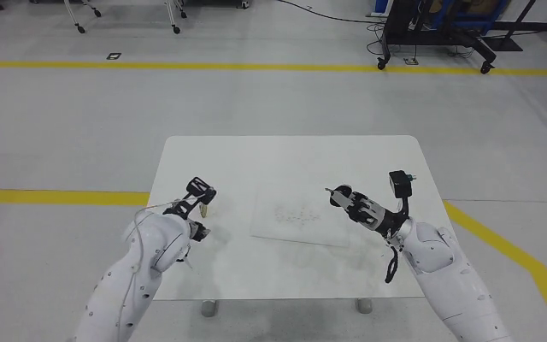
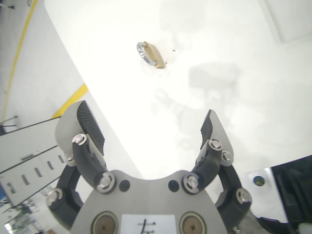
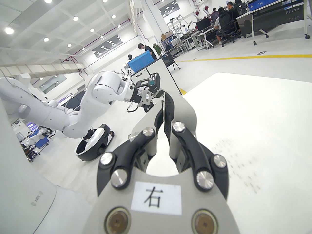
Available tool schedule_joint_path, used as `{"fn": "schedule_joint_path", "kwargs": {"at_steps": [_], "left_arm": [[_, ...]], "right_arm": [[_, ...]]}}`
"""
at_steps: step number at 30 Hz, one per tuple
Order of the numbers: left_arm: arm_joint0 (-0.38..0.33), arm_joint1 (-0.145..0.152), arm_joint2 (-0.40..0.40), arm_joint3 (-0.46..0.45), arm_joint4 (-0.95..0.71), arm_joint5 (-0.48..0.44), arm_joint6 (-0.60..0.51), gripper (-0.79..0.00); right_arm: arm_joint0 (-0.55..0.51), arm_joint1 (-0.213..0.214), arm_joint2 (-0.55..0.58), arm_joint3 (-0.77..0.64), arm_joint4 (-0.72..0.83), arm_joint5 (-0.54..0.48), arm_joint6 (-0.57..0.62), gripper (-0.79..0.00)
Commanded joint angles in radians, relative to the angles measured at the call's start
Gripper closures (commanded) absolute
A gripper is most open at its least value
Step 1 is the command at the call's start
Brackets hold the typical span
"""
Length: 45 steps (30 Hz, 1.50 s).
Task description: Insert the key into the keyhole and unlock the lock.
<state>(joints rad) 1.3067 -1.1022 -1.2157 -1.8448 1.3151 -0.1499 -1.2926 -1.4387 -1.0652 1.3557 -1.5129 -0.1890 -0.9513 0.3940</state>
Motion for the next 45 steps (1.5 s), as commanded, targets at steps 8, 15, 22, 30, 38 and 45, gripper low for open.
{"fn": "schedule_joint_path", "kwargs": {"at_steps": [8, 15, 22, 30, 38, 45], "left_arm": [[-0.031, -0.018, -0.029, 0.148, -0.131, 0.171, 0.123, -0.785], [-0.074, -0.029, -0.001, 0.209, -0.115, 0.202, 0.185, -0.662], [-0.119, -0.041, 0.031, 0.264, -0.127, 0.214, 0.216, -0.468], [-0.167, -0.055, 0.065, 0.333, -0.133, 0.226, 0.216, -0.394], [-0.193, -0.063, 0.08, 0.369, -0.134, 0.221, 0.209, -0.228], [-0.209, -0.069, 0.092, 0.38, -0.129, 0.235, 0.172, 0.0]], "right_arm": [[0.0, 0.0, 0.0, 0.0, 0.0, 0.0, 0.0, 0.0], [0.0, 0.0, 0.0, 0.0, 0.0, 0.0, 0.0, 0.0], [0.0, 0.0, 0.0, 0.0, 0.0, 0.0, 0.0, 0.0], [0.0, 0.0, 0.0, 0.0, 0.0, 0.0, 0.0, 0.0], [0.0, 0.0, 0.0, 0.0, 0.0, 0.0, 0.0, 0.0], [0.0, 0.0, 0.0, 0.0, 0.0, 0.0, 0.0, 0.0]]}}
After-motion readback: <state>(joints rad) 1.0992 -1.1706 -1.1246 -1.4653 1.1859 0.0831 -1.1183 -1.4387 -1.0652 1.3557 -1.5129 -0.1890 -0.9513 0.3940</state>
